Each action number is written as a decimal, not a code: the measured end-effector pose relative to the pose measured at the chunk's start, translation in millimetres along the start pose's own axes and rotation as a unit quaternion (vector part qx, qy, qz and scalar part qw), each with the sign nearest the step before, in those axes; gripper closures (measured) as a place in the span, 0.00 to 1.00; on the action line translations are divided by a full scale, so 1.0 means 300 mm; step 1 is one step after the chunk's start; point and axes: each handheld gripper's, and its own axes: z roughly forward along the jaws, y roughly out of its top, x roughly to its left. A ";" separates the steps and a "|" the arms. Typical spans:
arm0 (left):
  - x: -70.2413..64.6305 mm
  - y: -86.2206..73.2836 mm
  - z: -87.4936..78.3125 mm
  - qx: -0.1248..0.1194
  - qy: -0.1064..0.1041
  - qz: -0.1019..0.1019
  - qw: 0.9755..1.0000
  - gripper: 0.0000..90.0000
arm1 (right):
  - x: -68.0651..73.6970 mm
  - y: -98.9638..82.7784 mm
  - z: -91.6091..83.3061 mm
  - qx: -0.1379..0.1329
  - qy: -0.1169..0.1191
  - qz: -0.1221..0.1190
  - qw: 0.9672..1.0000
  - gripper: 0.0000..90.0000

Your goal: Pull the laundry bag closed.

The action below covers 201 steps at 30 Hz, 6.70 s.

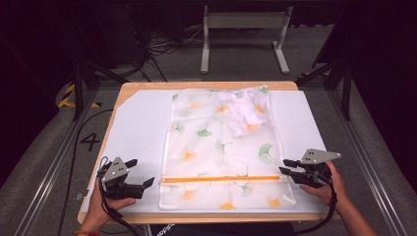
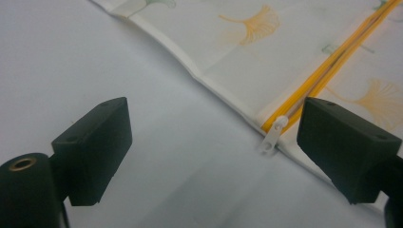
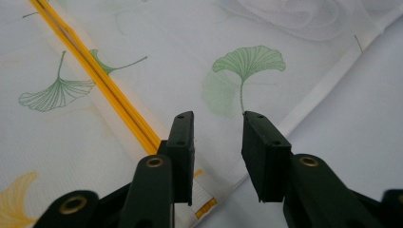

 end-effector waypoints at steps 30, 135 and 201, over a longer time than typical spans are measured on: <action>-0.108 -0.045 -0.037 0.014 -0.078 0.060 0.995 1.00 | 0.127 0.201 0.157 -0.010 0.048 -0.048 0.998 0.61; -0.140 -0.055 0.042 0.046 -0.131 0.066 0.988 1.00 | 0.668 0.615 0.692 0.045 0.226 -0.203 0.952 0.96; -0.110 -0.007 0.087 0.062 -0.084 0.061 0.993 1.00 | 0.721 0.668 0.727 0.169 0.191 -0.280 0.926 0.94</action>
